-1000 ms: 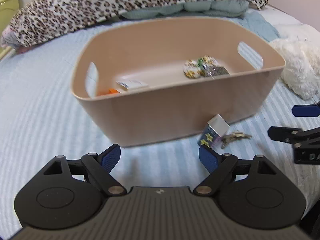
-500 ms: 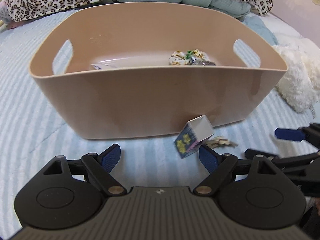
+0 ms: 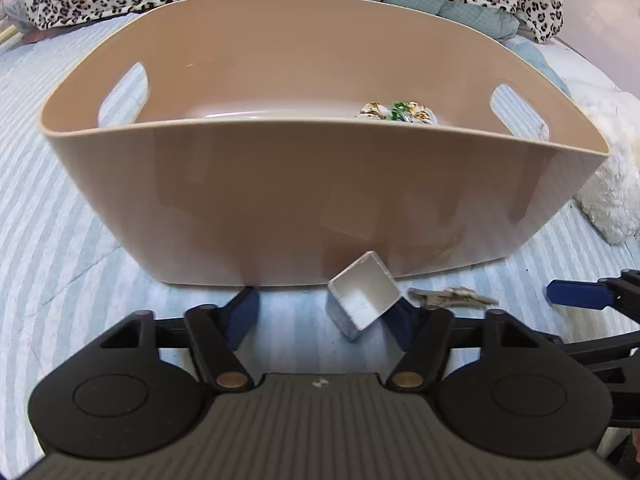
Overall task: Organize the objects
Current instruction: 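Grasp the small printed carton with the left gripper while the right grasps the keys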
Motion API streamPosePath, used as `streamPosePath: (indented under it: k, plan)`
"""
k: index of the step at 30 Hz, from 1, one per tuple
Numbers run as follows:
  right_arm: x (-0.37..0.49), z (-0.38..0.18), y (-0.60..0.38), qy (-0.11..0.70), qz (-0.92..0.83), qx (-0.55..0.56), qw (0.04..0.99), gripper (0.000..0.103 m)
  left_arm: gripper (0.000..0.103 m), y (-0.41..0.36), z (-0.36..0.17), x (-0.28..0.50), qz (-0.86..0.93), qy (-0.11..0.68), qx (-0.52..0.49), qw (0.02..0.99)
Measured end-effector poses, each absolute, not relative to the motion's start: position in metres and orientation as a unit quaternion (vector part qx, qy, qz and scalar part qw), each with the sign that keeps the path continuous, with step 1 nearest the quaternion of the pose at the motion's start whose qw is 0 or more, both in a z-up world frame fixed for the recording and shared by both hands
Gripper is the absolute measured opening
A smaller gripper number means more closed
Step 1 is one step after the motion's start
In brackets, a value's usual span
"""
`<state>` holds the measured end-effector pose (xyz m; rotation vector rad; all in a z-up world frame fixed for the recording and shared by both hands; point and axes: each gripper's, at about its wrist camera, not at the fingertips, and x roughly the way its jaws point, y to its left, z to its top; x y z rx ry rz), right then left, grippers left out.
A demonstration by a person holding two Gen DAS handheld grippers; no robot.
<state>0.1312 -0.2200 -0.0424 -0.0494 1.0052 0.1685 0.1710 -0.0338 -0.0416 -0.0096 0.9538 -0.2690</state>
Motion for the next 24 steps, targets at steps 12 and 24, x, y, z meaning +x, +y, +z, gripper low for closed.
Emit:
streamPosePath:
  k: [12, 24]
  plan:
    - [0.144, -0.047, -0.185, 0.477, 0.112, -0.034, 0.871, 0.079, 0.040, -0.011, -0.041, 0.176, -0.130, 0.456, 0.012, 0.880]
    - [0.142, -0.048, -0.161, 0.466, 0.135, -0.101, 0.869, 0.039, 0.025, -0.007, -0.039, 0.178, -0.133, 0.458, 0.014, 0.879]
